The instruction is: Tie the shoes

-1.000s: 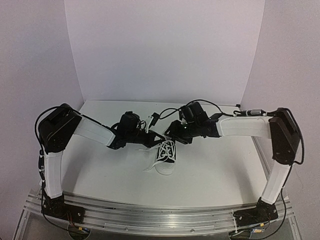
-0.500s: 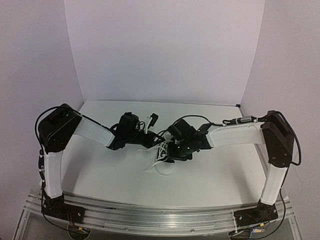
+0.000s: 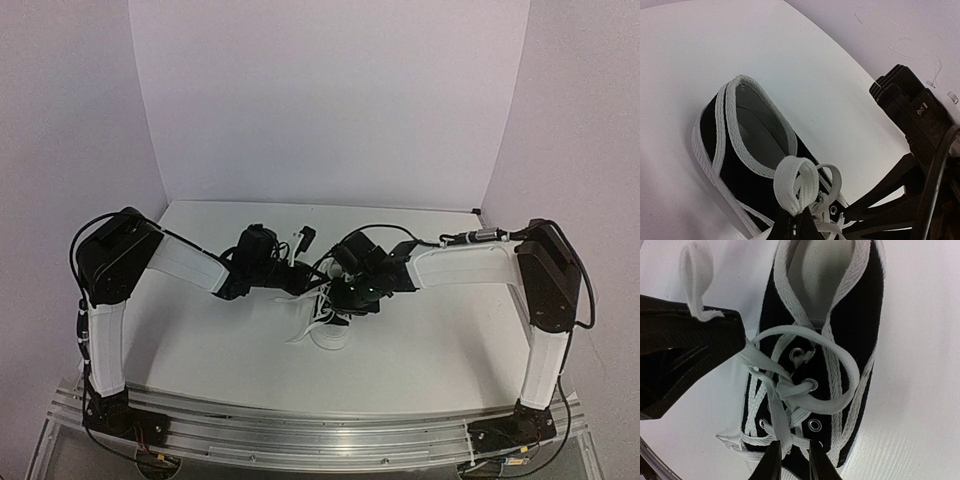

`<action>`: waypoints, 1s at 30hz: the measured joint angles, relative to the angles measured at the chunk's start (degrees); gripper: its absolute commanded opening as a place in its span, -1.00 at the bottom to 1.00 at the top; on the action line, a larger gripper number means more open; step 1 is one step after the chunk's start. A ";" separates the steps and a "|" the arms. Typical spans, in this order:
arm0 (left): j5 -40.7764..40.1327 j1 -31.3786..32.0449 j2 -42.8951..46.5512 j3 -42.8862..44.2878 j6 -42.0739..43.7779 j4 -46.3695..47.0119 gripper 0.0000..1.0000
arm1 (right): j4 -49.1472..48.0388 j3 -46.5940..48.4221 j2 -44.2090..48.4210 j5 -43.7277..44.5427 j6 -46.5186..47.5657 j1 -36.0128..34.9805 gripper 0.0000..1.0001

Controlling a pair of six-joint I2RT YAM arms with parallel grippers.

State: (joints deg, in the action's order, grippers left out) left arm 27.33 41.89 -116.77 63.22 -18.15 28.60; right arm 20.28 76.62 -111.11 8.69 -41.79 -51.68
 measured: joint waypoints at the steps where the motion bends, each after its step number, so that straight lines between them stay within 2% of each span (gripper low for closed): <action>1: 0.00 0.00 0.00 0.00 -0.04 0.00 -1.00 | 0.07 0.00 0.00 0.07 0.07 0.00 -0.50; 7: -0.06 0.00 0.00 0.00 -0.16 0.00 -1.00 | 0.47 1.41 -0.46 0.08 0.38 -0.05 -0.47; 10: -0.09 0.00 0.00 0.00 -0.15 0.00 -1.00 | 0.32 2.35 -1.35 0.09 0.38 -0.17 -0.53; 12: -0.09 0.00 0.00 0.00 -0.16 -0.02 -1.00 | 0.30 2.45 -1.95 0.09 0.43 -0.17 -0.61; 17: -0.09 0.00 0.00 0.00 -0.16 -0.02 -1.00 | 0.37 2.45 -3.28 0.44 0.35 -0.17 -1.00; 24: -0.01 -0.20 0.00 -0.07 -0.45 -0.02 -1.00 | 0.21 2.04 -2.96 1.02 -0.02 -0.17 -1.00; 30: 3.44 -0.71 0.00 -3.19 -0.72 0.08 -1.00 | 0.82 -2.89 3.88 0.84 -2.33 -0.12 -1.00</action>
State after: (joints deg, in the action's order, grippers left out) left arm 30.78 41.18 -116.77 60.03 -18.87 28.68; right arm 21.11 73.73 -107.23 9.53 -44.12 -51.80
